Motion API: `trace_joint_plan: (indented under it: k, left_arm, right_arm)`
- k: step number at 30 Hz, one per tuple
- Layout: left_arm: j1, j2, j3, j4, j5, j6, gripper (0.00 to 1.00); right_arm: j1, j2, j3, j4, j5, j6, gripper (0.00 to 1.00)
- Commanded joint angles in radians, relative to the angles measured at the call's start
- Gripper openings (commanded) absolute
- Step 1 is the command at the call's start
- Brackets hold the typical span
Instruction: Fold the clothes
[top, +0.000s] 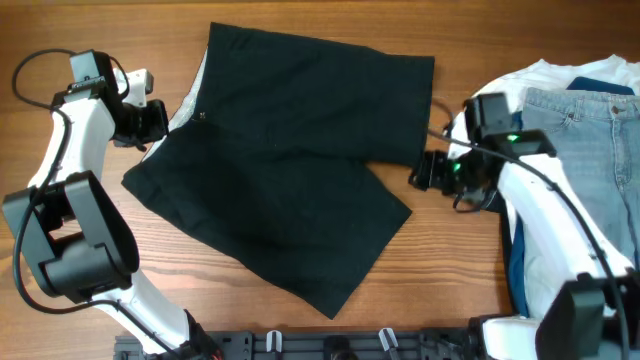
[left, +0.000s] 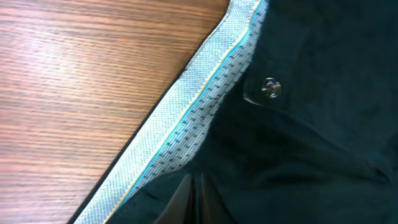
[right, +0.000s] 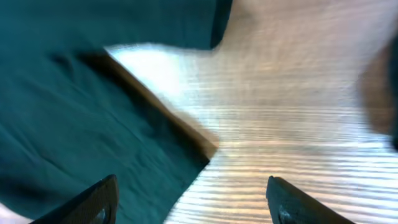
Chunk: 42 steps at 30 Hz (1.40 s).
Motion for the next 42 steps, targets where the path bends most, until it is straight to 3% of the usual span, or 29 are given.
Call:
trace_joint_plan:
  k: [1,2,3,4,5,9,11,16,18,19,21,23,24,26,27,28,33,35,37,42]
  left_arm:
    - [-0.002,-0.006,0.017,-0.004,-0.036,-0.007,0.04]
    - [-0.002,-0.006,0.017,-0.008,-0.033,-0.006,0.09]
    - [-0.004,-0.005,0.016,-0.021,-0.034,-0.006,0.27]
    - [-0.004,-0.004,0.012,-0.023,-0.034,-0.006,0.35]
    - [-0.004,0.000,0.006,-0.023,-0.033,-0.006,0.38]
    - [-0.004,0.040,-0.027,-0.021,0.023,0.012,0.44]
    - [-0.004,0.048,-0.046,-0.012,0.062,0.053,0.47]
    - [-0.004,0.051,-0.056,0.019,0.061,0.055,0.47]
    - [-0.004,0.053,-0.056,0.032,0.061,0.055,0.45]
    - [-0.004,0.053,-0.056,0.039,0.061,0.058,0.42]
    - [-0.004,0.053,-0.056,0.044,0.061,0.077,0.20]
    - [-0.004,0.053,-0.056,0.045,0.061,0.077,0.10]
    - [-0.004,0.053,-0.056,0.049,0.060,0.084,0.09]
    - [-0.003,0.053,-0.055,0.062,0.048,0.103,0.27]
    - [-0.003,0.053,-0.055,0.079,0.045,0.103,0.43]
    - [-0.003,0.053,-0.055,0.089,0.045,0.103,0.49]
    - [-0.004,0.072,-0.056,0.108,0.103,0.103,0.56]
    - [-0.004,0.101,-0.056,0.096,0.162,0.103,0.55]
    - [-0.004,0.134,-0.056,0.080,0.212,0.103,0.48]
    - [-0.004,0.153,-0.054,0.074,0.230,0.103,0.08]
  right_arm:
    - [0.032,0.064,-0.120,0.049,-0.079,-0.050,0.76]
    - [0.037,0.078,-0.148,0.081,-0.079,-0.053,0.75]
    - [0.041,0.094,-0.173,0.125,-0.095,-0.060,0.74]
    - [0.041,0.102,-0.188,0.162,-0.137,-0.089,0.72]
    - [0.042,0.109,-0.205,0.209,-0.195,-0.114,0.68]
    - [0.041,0.127,-0.219,0.278,-0.220,-0.102,0.36]
    - [0.041,0.127,-0.219,0.277,-0.220,-0.105,0.35]
    - [0.041,0.127,-0.219,0.277,-0.220,-0.106,0.35]
    - [0.041,0.127,-0.219,0.264,-0.193,-0.099,0.45]
    - [0.040,0.127,-0.219,0.252,-0.155,-0.069,0.51]
    - [0.036,0.127,-0.219,0.237,-0.098,-0.002,0.54]
    - [0.025,0.127,-0.219,0.238,-0.099,0.004,0.58]
    - [0.016,0.127,-0.219,0.237,-0.099,0.004,0.58]
    - [-0.009,0.127,-0.219,0.225,-0.111,0.003,0.59]
    - [-0.037,0.127,-0.219,0.203,-0.111,0.003,0.60]
    - [-0.052,0.127,-0.219,0.191,-0.111,0.002,0.60]
    - [-0.075,0.127,-0.220,0.141,-0.134,-0.034,0.63]
    - [-0.075,0.127,-0.229,0.138,-0.134,-0.026,0.62]
    - [-0.075,0.127,-0.244,0.144,-0.135,-0.025,0.54]
    - [-0.064,0.129,-0.296,0.195,-0.092,0.026,0.36]
